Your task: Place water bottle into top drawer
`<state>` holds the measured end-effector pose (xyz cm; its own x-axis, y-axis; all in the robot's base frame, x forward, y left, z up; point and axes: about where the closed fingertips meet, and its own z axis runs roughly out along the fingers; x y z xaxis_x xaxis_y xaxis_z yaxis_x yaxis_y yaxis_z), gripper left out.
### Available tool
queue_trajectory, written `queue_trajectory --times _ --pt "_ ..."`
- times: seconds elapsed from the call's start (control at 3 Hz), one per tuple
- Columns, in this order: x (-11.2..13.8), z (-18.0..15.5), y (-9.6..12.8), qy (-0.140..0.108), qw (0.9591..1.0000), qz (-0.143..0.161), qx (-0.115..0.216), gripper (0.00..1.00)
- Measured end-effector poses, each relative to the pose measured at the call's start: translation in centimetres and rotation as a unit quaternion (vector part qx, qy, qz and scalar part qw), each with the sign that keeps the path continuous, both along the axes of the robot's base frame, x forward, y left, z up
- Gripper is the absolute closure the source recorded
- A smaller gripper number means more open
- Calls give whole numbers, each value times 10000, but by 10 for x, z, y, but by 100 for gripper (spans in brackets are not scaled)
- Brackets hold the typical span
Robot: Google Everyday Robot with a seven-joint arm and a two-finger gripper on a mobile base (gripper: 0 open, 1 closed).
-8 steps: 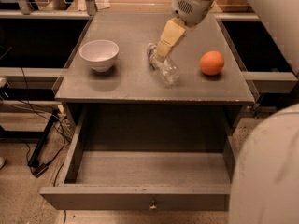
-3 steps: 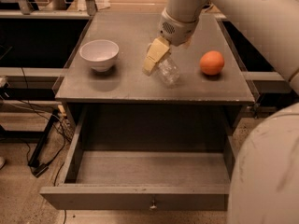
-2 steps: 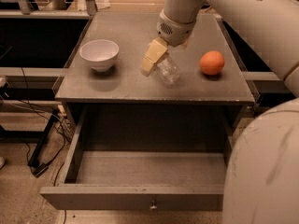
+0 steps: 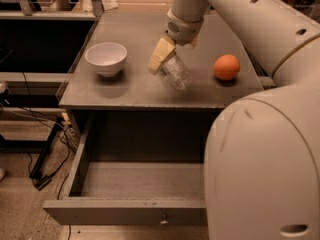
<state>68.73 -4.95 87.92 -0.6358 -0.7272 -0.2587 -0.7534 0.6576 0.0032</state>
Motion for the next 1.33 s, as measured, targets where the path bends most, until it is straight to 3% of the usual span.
queue_trajectory --times 0.67,1.0,1.33 --pt "3 -11 7 44 9999 92 57 0" --pt "25 -23 -3 66 9999 -78 89 0" --pt "25 -23 -3 68 9999 -77 89 0"
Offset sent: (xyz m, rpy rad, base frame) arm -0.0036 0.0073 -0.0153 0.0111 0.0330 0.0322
